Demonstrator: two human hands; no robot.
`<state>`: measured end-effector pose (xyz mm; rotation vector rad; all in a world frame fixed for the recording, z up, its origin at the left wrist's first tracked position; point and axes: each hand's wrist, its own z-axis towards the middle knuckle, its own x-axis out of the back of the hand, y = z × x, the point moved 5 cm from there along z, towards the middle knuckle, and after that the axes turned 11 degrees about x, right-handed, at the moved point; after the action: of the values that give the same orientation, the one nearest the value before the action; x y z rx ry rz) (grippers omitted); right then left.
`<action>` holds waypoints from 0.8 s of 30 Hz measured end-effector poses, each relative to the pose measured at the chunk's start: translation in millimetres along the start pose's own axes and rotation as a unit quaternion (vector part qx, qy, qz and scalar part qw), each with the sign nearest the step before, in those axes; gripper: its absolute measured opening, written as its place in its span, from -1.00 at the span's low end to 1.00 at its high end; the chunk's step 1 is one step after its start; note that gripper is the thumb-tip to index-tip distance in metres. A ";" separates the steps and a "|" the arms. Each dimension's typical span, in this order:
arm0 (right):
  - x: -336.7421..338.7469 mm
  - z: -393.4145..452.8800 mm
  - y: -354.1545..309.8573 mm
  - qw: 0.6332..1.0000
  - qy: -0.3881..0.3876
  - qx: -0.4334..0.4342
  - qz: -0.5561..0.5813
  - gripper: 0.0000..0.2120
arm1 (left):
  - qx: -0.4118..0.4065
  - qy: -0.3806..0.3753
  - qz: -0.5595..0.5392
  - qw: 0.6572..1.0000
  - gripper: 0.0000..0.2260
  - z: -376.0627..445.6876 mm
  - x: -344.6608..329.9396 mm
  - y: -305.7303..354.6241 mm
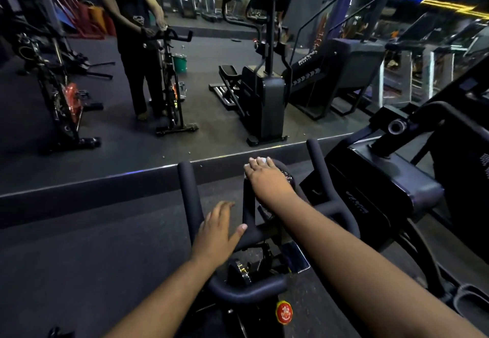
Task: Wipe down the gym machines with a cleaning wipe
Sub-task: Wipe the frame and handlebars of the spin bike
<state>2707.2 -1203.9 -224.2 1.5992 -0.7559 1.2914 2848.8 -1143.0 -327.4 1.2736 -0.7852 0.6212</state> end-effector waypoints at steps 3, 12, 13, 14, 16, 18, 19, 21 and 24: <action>-15.3 -14.7 -19.5 0.999 -0.004 0.000 -0.034 -0.46 | -0.018 -0.027 0.074 0.997 -0.24 -4.6 -8.1 -4.8; -61.1 -84.0 -63.9 0.982 -0.031 0.094 0.161 -0.35 | -0.083 -0.094 0.283 0.951 -0.02 -10.7 -18.7 4.4; -56.2 -86.2 -62.9 0.981 -0.031 0.099 0.166 -0.37 | -0.083 -0.096 0.283 0.951 -0.02 -10.3 -20.1 4.5; -47.0 -84.1 -60.0 0.981 0.000 0.108 0.160 -0.40 | -0.082 -0.093 0.282 0.951 -0.02 -9.5 -20.0 5.0; -28.5 -72.0 -49.7 0.979 0.080 0.099 0.159 -0.40 | -0.081 -0.092 0.282 0.951 -0.01 -8.0 -19.0 6.3; -17.2 -54.8 -36.5 0.974 0.133 0.063 0.171 -0.34 | -0.081 -0.093 0.284 0.951 -0.01 -8.1 -18.3 7.3; -15.9 -46.3 -36.3 0.975 0.124 0.055 0.174 -0.30 | -0.081 -0.089 0.285 0.951 -0.02 -7.7 -17.6 7.6; -26.5 -35.6 -43.4 0.982 0.058 0.049 0.176 -0.33 | -0.078 -0.084 0.284 0.952 -0.02 -8.4 -17.2 7.3; -51.8 -49.6 -56.4 0.980 0.058 0.056 0.181 -0.44 | -0.072 -0.080 0.286 0.952 -0.04 -10.6 -16.1 6.7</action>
<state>2723.3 -1140.5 -287.9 1.5026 -0.9431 1.7002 2835.7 -1131.0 -337.4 0.9651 -1.3311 0.9095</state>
